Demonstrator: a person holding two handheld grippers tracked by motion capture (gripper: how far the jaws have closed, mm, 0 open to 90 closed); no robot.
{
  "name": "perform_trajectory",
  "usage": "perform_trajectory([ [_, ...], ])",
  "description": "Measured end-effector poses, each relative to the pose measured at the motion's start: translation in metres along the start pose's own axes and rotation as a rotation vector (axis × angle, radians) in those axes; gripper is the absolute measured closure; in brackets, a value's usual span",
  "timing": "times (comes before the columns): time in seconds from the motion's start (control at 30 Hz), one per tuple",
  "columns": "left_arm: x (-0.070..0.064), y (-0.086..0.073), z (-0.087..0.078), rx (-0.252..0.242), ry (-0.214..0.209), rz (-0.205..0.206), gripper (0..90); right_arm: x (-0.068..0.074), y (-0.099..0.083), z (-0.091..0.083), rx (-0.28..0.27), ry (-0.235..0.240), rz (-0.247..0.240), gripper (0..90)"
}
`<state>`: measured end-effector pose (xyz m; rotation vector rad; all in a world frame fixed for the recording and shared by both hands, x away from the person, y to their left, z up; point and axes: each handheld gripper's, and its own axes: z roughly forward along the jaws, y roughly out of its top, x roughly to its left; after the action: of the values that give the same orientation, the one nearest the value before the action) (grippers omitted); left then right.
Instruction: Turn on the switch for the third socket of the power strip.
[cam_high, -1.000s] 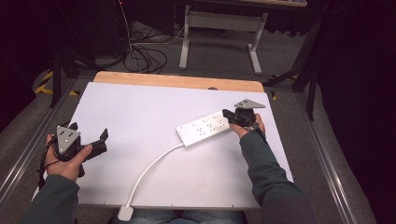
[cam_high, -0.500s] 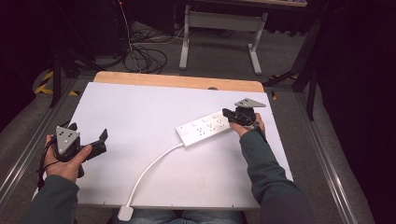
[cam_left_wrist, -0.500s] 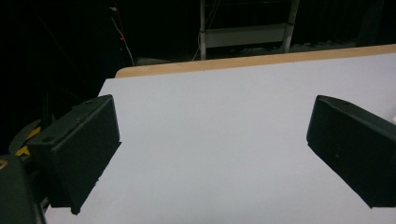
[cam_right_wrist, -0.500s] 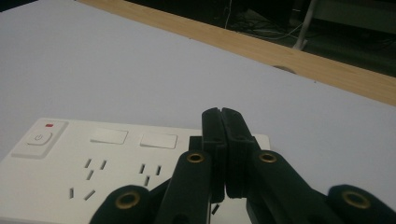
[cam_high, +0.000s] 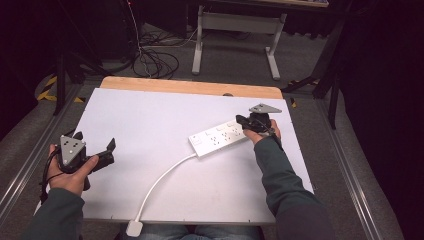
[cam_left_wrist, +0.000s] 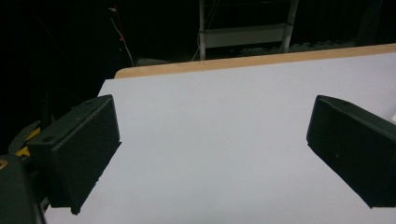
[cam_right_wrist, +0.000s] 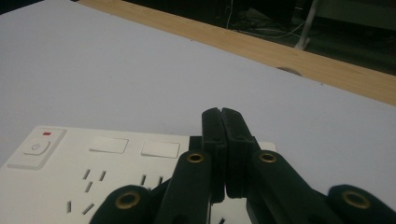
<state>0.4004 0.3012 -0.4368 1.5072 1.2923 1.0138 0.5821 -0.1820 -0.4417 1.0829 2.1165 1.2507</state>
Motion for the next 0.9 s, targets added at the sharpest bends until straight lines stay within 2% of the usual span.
perform_trajectory([
  [0.9, -0.002, -0.001, 0.002, 0.005, -0.01, 0.011, 3.2, 0.004, 0.005, 0.023, 0.033, 0.0, -0.013, 89.7],
])
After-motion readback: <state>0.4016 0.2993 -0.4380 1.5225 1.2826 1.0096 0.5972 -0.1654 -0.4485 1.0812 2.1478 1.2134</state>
